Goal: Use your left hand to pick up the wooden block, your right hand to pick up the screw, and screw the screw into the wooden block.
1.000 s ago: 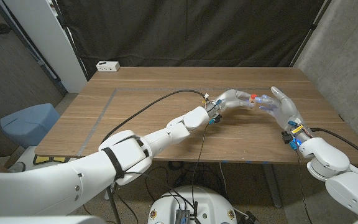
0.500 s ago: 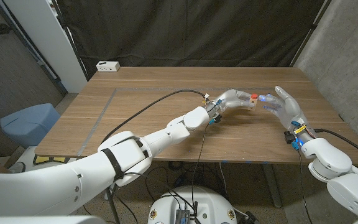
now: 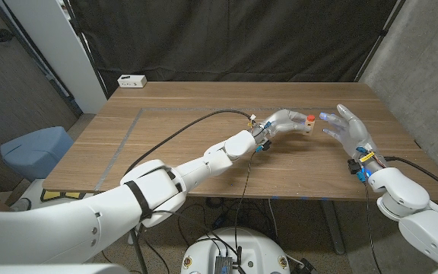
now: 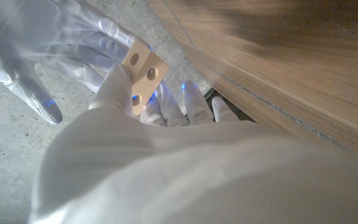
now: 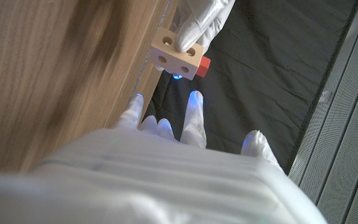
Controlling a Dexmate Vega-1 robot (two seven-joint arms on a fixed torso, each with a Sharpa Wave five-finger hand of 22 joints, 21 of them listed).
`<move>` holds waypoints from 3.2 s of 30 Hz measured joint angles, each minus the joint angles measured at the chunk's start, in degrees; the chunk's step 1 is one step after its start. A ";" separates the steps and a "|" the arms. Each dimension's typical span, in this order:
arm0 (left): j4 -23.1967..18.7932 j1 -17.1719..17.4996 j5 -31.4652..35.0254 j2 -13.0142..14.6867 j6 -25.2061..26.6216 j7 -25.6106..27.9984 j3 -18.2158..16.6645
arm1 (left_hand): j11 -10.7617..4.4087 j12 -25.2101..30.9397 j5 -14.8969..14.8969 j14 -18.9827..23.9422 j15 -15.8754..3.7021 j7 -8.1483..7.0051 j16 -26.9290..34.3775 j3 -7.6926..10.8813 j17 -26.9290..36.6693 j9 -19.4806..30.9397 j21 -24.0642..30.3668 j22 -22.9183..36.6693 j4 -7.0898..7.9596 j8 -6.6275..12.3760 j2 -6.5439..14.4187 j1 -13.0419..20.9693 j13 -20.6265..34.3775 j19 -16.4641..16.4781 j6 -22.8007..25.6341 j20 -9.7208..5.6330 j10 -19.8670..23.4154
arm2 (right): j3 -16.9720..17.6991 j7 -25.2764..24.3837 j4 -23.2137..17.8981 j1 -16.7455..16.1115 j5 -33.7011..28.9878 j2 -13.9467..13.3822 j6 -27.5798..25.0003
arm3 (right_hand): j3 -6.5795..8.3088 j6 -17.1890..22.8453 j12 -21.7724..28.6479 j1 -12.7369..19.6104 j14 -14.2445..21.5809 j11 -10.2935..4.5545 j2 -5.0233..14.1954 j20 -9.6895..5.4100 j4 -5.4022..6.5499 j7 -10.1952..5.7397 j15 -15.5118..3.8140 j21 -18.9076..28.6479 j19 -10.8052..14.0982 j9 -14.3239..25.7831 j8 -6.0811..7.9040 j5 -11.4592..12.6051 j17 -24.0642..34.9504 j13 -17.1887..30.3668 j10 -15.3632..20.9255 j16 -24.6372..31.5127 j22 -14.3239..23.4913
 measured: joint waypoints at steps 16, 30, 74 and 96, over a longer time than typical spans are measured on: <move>2.25 -0.81 -0.35 -0.90 -0.86 -0.13 0.07 | -0.01 0.10 -0.01 0.00 0.00 -0.01 0.00 0.00 -0.01 0.03 0.00 0.00 0.00 0.00 0.01 0.01 -0.15 0.00 -0.01 0.00 -0.01 | -1.08 2.66 1.48 1.84 1.47 -1.45 -0.62 | -0.16 -3.65 -0.43 -0.51 -2.43 -0.62 -0.51 -0.21 0.16 -0.83 -0.23 -0.01 -1.83 -0.27 0.00 0.00 0.27 -0.15 -3.70 -0.44 0.00; 1.67 -0.71 -0.32 -0.82 -0.70 0.19 0.22 | -0.01 0.08 -0.07 0.21 -0.21 -0.02 0.00 0.00 -0.01 0.03 0.00 0.00 0.00 0.00 0.01 0.01 -0.10 0.33 -0.02 -0.33 -0.01 | -1.51 3.74 2.20 2.25 2.21 -2.15 -0.18 | -0.39 -2.37 -0.17 -0.51 -3.05 -0.92 -0.51 0.00 0.40 -0.41 -0.23 0.00 -2.04 -0.27 0.68 0.00 0.27 -0.14 -4.00 -0.44 0.00; 6.11 -2.06 -1.25 -2.65 -1.58 -0.18 0.48 | -0.01 0.15 -0.07 0.83 -0.21 0.09 0.00 -0.24 -0.02 0.04 0.00 0.00 0.24 0.00 0.01 0.01 -0.12 0.32 0.34 -0.32 -0.01 | -1.83 4.34 2.25 2.80 3.99 -3.83 -1.42 | -0.39 4.08 0.90 -0.50 -2.52 -2.17 -0.50 -0.13 0.39 1.32 -0.75 0.00 -1.91 -0.65 2.19 0.45 0.10 -0.41 -1.06 -0.10 0.00; 5.30 -1.65 -1.54 -2.35 -1.41 -0.31 0.59 | 0.43 0.15 -0.21 1.42 -0.23 0.42 0.41 -0.40 0.27 0.04 0.00 0.00 0.40 0.00 0.01 0.00 -0.12 0.55 1.05 -0.55 1.05 | -1.05 4.77 1.52 1.63 4.25 -3.99 -1.54 | -0.39 6.53 1.31 -0.50 -1.37 -2.15 -0.50 -0.22 0.39 1.75 -0.84 0.29 -1.39 -0.65 2.39 0.45 -0.17 -0.41 1.16 0.35 0.00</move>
